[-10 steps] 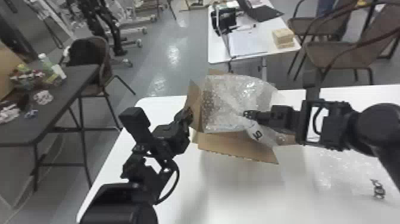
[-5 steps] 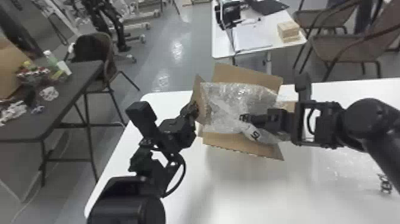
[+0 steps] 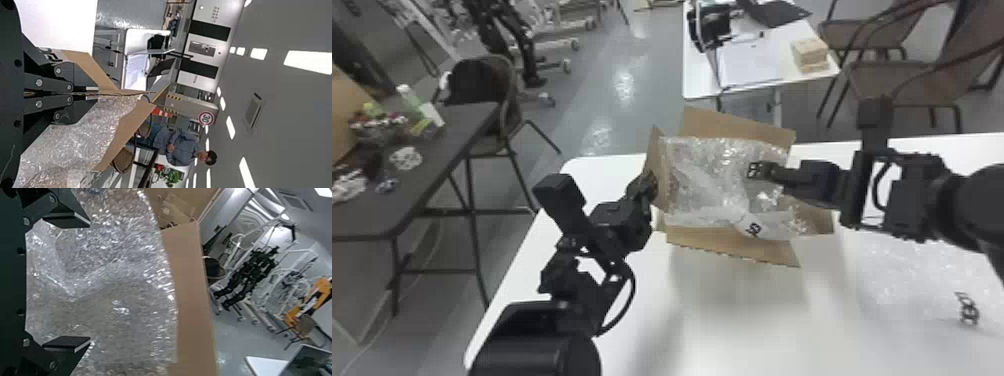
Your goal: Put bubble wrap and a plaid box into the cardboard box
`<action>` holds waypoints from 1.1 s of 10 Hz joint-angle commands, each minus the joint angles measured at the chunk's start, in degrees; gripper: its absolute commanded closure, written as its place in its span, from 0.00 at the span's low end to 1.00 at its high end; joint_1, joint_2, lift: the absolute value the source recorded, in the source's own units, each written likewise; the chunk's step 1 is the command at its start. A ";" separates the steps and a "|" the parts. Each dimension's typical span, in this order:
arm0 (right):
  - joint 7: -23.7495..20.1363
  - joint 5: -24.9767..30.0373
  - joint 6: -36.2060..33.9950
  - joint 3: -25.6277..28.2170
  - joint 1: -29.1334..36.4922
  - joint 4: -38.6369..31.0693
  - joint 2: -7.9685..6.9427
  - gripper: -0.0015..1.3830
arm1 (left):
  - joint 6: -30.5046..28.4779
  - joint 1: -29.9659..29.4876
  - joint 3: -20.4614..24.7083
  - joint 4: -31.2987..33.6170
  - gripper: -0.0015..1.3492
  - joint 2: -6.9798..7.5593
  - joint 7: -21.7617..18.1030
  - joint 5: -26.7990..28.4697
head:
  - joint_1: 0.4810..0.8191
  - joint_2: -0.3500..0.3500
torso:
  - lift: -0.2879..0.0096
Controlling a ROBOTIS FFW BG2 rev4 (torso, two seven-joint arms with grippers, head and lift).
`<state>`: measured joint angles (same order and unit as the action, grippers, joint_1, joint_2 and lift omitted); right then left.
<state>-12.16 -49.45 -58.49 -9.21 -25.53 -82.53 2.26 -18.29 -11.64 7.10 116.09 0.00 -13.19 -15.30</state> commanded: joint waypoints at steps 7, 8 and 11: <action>-0.14 15.35 29.31 9.39 21.49 -27.07 3.45 0.11 | 0.88 -1.10 0.63 0.10 0.90 -0.15 0.10 -0.96 | 0.35 0.70 | 0.62; 2.76 19.13 37.05 10.80 27.64 -29.97 3.45 0.11 | 0.88 -1.19 0.72 0.10 0.90 -0.15 0.10 -1.05 | 0.36 0.68 | 0.62; 15.41 36.18 52.52 15.46 43.46 -36.39 1.25 0.11 | 1.50 -1.81 1.25 0.10 0.90 -0.15 0.10 -1.76 | 0.50 0.49 | 0.62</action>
<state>3.25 -15.44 -7.65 4.60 15.41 -118.41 4.25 -16.81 -13.42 8.32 116.26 0.00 -13.09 -17.01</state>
